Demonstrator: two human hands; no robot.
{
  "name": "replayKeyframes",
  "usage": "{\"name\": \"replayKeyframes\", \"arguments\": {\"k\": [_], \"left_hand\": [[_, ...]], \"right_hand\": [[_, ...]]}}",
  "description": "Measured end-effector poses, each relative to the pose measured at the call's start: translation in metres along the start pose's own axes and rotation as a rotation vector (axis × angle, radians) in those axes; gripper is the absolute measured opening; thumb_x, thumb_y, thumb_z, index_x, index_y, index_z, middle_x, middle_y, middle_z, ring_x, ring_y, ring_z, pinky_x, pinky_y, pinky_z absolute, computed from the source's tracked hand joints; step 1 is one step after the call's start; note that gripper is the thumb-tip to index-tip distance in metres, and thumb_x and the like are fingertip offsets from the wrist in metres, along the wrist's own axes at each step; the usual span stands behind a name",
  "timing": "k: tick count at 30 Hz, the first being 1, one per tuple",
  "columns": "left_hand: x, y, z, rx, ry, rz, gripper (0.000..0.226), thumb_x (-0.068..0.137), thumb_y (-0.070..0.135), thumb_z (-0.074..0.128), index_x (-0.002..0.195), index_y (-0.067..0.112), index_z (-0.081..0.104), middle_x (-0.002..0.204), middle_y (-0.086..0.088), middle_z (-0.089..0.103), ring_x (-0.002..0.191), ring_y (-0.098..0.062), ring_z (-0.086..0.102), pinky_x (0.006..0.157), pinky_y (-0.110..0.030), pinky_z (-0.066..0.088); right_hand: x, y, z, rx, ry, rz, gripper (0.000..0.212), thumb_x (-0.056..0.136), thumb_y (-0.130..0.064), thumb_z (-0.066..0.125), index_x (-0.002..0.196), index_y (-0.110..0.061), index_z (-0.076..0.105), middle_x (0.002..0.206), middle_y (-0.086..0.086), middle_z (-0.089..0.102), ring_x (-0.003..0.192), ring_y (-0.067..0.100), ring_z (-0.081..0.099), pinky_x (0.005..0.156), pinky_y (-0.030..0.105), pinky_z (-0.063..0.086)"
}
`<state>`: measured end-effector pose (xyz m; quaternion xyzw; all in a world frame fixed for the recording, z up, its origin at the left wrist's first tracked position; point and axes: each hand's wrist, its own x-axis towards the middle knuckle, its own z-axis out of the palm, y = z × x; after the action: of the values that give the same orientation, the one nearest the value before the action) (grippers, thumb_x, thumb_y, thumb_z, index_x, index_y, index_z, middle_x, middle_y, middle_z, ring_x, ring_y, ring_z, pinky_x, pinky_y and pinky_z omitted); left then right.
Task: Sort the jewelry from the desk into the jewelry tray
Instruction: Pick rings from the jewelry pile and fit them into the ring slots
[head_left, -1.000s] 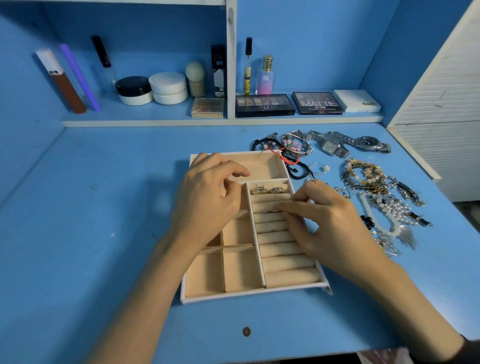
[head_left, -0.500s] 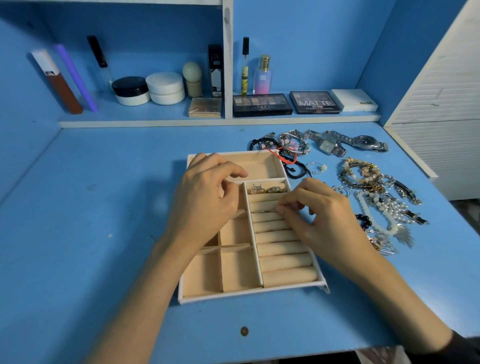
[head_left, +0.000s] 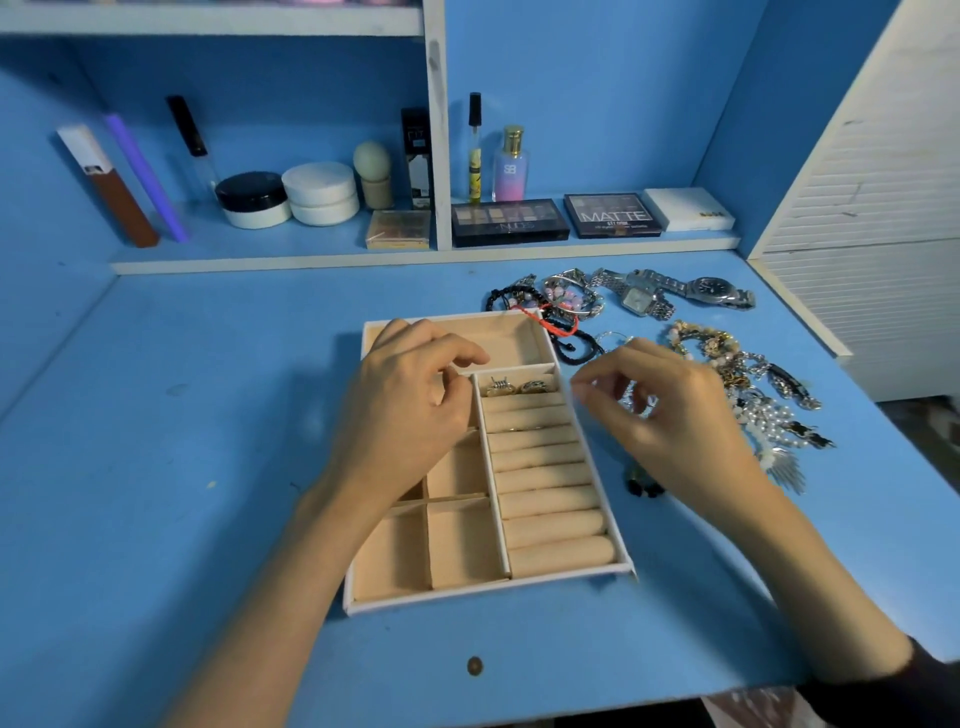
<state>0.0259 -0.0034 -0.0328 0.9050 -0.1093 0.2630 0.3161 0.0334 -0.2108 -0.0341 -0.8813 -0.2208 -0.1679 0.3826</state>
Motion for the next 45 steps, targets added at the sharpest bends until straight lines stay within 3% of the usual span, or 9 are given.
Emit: {"name": "replayKeyframes", "arguments": {"k": [7, 10, 13, 16, 23, 32, 35, 39, 45], "left_hand": [[0.006, 0.023, 0.009, -0.044, -0.099, 0.047, 0.017, 0.082, 0.014, 0.058, 0.088, 0.024, 0.070, 0.082, 0.015, 0.062, 0.086, -0.007, 0.050, 0.069, -0.017, 0.040], [0.016, 0.039, 0.020, -0.066, -0.161, 0.066, 0.016, 0.083, 0.015, 0.060, 0.089, 0.025, 0.070, 0.085, 0.015, 0.064, 0.087, -0.008, 0.049, 0.073, -0.017, 0.037], [0.025, 0.053, 0.036, -0.071, -0.241, 0.103, 0.015, 0.085, 0.020, 0.057, 0.089, 0.026, 0.070, 0.085, 0.013, 0.065, 0.090, -0.011, 0.051, 0.080, -0.027, 0.042], [0.026, 0.066, 0.049, -0.079, -0.282, 0.125, 0.019, 0.086, 0.024, 0.052, 0.090, 0.026, 0.070, 0.082, 0.013, 0.061, 0.088, -0.013, 0.050, 0.077, -0.033, 0.044], [0.020, 0.071, 0.064, -0.109, -0.262, 0.157, 0.020, 0.084, 0.021, 0.052, 0.087, 0.020, 0.071, 0.081, 0.009, 0.065, 0.086, -0.011, 0.049, 0.071, -0.029, 0.044], [0.019, 0.067, 0.062, -0.123, -0.262, 0.146, 0.016, 0.085, 0.019, 0.055, 0.087, 0.021, 0.070, 0.080, 0.012, 0.062, 0.085, -0.007, 0.047, 0.074, -0.017, 0.037], [0.019, 0.066, 0.061, -0.124, -0.268, 0.134, 0.014, 0.085, 0.019, 0.056, 0.088, 0.022, 0.070, 0.082, 0.012, 0.062, 0.087, -0.008, 0.049, 0.074, -0.016, 0.038], [0.020, 0.066, 0.061, -0.135, -0.261, 0.126, 0.015, 0.085, 0.020, 0.056, 0.089, 0.023, 0.070, 0.083, 0.013, 0.062, 0.087, -0.006, 0.049, 0.074, -0.012, 0.036], [0.024, 0.069, 0.059, -0.125, -0.275, 0.120, 0.015, 0.087, 0.018, 0.057, 0.092, 0.024, 0.070, 0.082, 0.015, 0.061, 0.085, -0.008, 0.049, 0.072, -0.016, 0.037]], "right_hand": [[0.003, 0.044, -0.045, -0.127, 0.156, 0.204, 0.009, 0.082, -0.009, 0.066, 0.084, -0.016, 0.071, 0.079, 0.004, 0.063, 0.069, 0.008, 0.054, 0.064, 0.013, 0.037], [-0.001, 0.062, -0.053, -0.293, 0.094, 0.201, 0.013, 0.082, -0.007, 0.066, 0.089, -0.016, 0.073, 0.081, 0.006, 0.057, 0.082, 0.023, 0.051, 0.072, 0.028, 0.033], [-0.003, 0.067, -0.053, -0.345, 0.026, 0.141, 0.018, 0.081, -0.008, 0.066, 0.094, -0.018, 0.073, 0.083, 0.000, 0.050, 0.088, 0.019, 0.040, 0.074, 0.030, 0.030], [-0.002, 0.067, -0.054, -0.391, -0.056, 0.087, 0.025, 0.077, -0.009, 0.066, 0.099, -0.021, 0.072, 0.087, 0.000, 0.047, 0.091, 0.016, 0.033, 0.075, 0.036, 0.037], [0.008, 0.066, -0.059, -0.484, -0.247, 0.032, 0.030, 0.074, -0.014, 0.071, 0.102, -0.024, 0.072, 0.087, 0.001, 0.044, 0.093, 0.027, 0.039, 0.084, 0.034, 0.036], [0.037, 0.064, -0.070, -0.491, -0.550, 0.089, 0.023, 0.078, -0.035, 0.070, 0.100, -0.033, 0.063, 0.100, -0.006, 0.038, 0.100, 0.012, 0.026, 0.093, 0.025, 0.027], [0.045, 0.063, -0.073, -0.462, -0.624, 0.139, 0.019, 0.076, -0.040, 0.071, 0.090, -0.038, 0.058, 0.096, -0.011, 0.036, 0.098, 0.009, 0.025, 0.088, 0.022, 0.025], [0.043, 0.061, -0.073, -0.434, -0.563, 0.129, 0.022, 0.071, -0.036, 0.076, 0.074, -0.039, 0.055, 0.090, -0.013, 0.038, 0.097, 0.011, 0.030, 0.082, 0.021, 0.026], [0.018, 0.058, -0.071, -0.236, -0.231, 0.172, 0.019, 0.073, -0.017, 0.076, 0.067, -0.030, 0.063, 0.080, 0.001, 0.056, 0.079, 0.016, 0.050, 0.072, 0.024, 0.041]]}}
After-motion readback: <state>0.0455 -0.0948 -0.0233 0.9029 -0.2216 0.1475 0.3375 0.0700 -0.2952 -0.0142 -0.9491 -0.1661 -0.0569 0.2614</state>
